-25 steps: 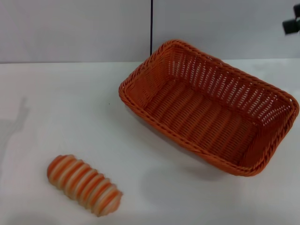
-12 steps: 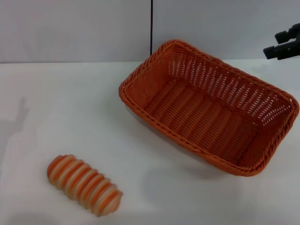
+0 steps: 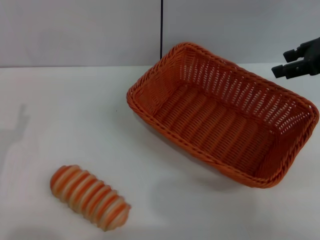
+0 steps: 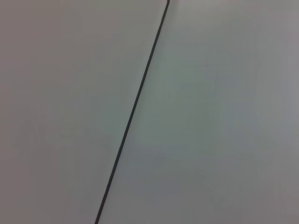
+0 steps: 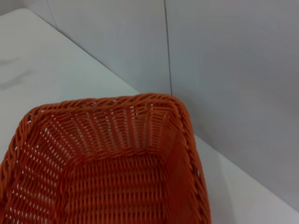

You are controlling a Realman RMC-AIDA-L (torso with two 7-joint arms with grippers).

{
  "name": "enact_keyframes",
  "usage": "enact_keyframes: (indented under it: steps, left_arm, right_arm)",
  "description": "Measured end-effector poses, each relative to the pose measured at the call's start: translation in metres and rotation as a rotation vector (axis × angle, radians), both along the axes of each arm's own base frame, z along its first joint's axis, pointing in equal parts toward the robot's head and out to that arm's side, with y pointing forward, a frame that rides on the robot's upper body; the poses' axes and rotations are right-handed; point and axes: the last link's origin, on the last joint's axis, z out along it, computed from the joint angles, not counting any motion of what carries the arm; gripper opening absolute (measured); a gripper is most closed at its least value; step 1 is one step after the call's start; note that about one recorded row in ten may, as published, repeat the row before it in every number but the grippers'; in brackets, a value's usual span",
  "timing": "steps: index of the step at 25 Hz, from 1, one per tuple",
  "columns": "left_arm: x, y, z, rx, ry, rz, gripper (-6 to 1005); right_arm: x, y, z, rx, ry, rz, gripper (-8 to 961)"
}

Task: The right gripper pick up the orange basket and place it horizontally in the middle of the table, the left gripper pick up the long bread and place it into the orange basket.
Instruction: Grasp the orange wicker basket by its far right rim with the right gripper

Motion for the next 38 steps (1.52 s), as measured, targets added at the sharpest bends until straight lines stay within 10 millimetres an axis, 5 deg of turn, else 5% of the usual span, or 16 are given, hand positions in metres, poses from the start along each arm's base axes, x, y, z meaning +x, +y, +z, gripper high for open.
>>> enact_keyframes:
  steps: [34,38]
  left_arm:
    - [-0.001,0.005,0.000,-0.006,-0.003,0.014,827]
    - [-0.001,0.005,0.000,-0.007,-0.004,0.015,827]
  right_arm:
    - [0.034,-0.006,-0.056,-0.028,0.011,-0.055,433]
    - [0.037,-0.006,-0.056,-0.022,0.008,-0.050,241]
